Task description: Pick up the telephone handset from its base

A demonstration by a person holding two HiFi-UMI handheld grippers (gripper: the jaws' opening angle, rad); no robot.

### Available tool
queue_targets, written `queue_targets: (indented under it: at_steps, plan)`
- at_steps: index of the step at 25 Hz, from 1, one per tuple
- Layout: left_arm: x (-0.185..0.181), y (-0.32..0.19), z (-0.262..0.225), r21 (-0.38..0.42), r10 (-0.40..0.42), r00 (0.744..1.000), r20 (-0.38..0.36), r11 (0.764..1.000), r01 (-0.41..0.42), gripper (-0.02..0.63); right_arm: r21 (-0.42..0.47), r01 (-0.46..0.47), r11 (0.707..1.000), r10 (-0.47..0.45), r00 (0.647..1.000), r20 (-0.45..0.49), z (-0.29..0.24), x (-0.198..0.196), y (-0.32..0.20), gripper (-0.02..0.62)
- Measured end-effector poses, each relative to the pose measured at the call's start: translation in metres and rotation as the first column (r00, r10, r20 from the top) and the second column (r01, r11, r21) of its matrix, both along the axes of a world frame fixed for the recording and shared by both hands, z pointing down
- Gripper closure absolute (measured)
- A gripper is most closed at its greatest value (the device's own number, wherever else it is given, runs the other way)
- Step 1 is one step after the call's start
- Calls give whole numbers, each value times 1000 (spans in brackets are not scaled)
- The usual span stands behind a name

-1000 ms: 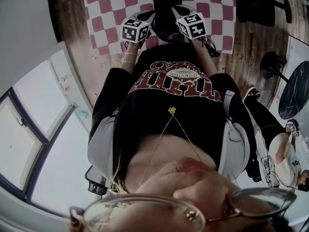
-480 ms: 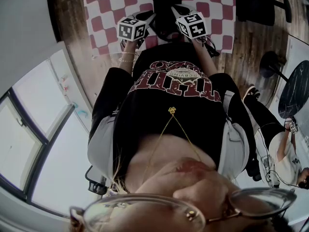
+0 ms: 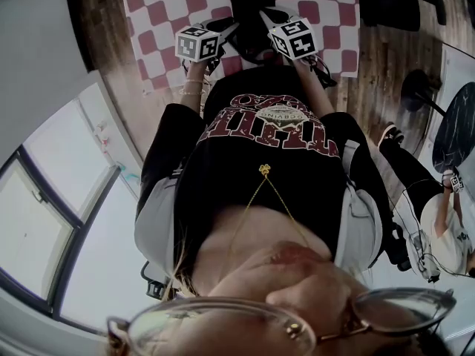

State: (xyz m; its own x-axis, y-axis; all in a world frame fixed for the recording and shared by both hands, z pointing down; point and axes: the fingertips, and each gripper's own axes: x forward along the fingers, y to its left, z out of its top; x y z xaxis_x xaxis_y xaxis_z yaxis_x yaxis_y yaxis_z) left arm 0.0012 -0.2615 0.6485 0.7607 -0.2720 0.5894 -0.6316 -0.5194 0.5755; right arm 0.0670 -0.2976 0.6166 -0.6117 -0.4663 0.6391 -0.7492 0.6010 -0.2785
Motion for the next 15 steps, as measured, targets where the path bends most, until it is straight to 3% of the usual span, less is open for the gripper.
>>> queue_targets:
  at_steps: [15]
  plan:
    - [4, -3, 2, -66, 69, 990, -121, 995, -77, 512, 18, -65, 998, 65, 998, 19, -2, 1, 1, 577]
